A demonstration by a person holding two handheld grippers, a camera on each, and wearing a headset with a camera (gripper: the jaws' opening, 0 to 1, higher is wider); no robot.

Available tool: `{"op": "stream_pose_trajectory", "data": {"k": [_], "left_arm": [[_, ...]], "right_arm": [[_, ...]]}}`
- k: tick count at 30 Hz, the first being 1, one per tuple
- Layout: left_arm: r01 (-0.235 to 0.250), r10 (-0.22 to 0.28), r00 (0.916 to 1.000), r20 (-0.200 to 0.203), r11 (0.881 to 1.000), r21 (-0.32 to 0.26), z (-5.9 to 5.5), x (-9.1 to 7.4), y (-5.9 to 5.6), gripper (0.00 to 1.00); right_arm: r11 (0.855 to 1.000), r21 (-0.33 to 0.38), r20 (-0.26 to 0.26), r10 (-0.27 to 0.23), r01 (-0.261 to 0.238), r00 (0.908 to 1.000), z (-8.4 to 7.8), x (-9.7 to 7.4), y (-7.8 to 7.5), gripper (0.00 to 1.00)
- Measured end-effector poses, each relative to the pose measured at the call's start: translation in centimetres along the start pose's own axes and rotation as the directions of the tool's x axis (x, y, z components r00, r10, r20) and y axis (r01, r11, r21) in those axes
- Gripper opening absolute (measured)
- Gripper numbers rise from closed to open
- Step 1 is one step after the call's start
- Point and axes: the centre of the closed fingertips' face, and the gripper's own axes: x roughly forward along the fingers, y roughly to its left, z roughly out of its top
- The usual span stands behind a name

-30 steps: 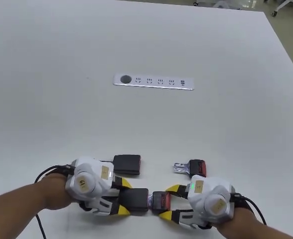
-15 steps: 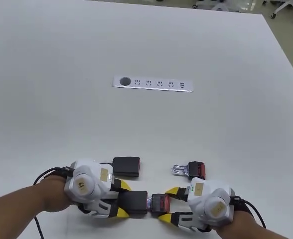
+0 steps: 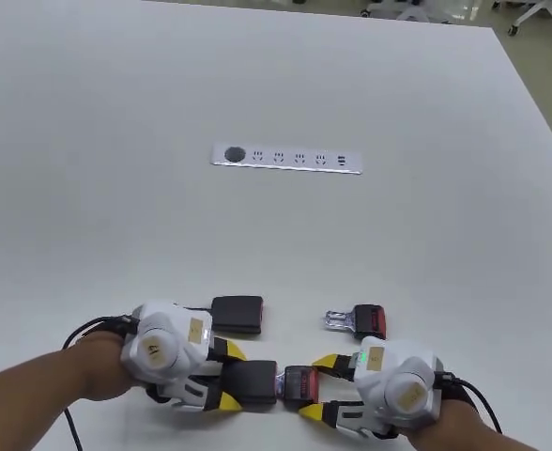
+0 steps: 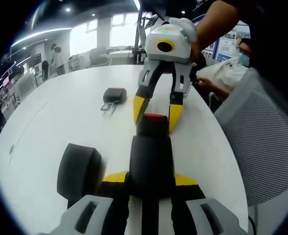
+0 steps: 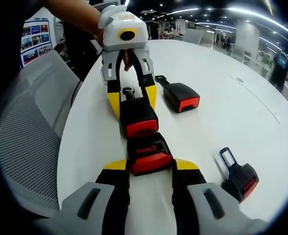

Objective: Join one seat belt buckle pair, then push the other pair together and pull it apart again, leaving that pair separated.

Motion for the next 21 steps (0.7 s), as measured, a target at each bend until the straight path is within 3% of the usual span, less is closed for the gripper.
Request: {"op": "stream_pose_trajectory", "data": {"k": [8,11,13,14,16,18,21], "left_arm": [[-0.015,0.018,0.9986,-0.049,0.998,0.057,-0.1,0.2,-0.1,0.34],[-0.021,0.023,0.9974,-0.068,0.999,0.035,0.2,0.5,0.1,0.35],[-0.025,0.023,0.9968,-0.076,1.0,-0.018,0.5,0.6,0.0,0.36],[-0.024,0.022,0.9958,-0.089,1.0,-0.013,0.5,0.6,0.1,0.37],[-0.032,0.031,0.9964,-0.079,0.999,-0.013,0.9,0.3,0.1,0.42],[-0.028,0.027,0.9984,-0.049,0.999,-0.033,1.6,0.0,-0.1,0.47],[-0.082,0.081,0.9964,-0.024,0.996,-0.04,2.3,-0.9,0.6,0.59]], "right_arm": [[1.0,0.0,-0.024,0.008,-0.008,0.9997,-0.2,0.3,-0.1,0.34],[1.0,-0.026,-0.038,0.01,-0.011,0.9992,-0.3,0.4,-0.1,0.34],[0.999,-0.044,-0.05,-0.019,0.016,0.9986,-0.2,0.6,-0.2,0.37],[0.999,-0.046,-0.031,-0.023,0.021,0.9993,0.2,0.5,-0.2,0.42],[1.0,0.025,0.015,-0.005,0.005,0.9999,1.0,0.5,0.3,0.54],[0.999,-0.001,0.037,-0.032,0.032,0.9988,1.7,-0.2,-0.1,0.63],[0.998,0.045,0.077,-0.038,0.035,0.9963,2.4,-1.2,-0.1,0.67]]}}
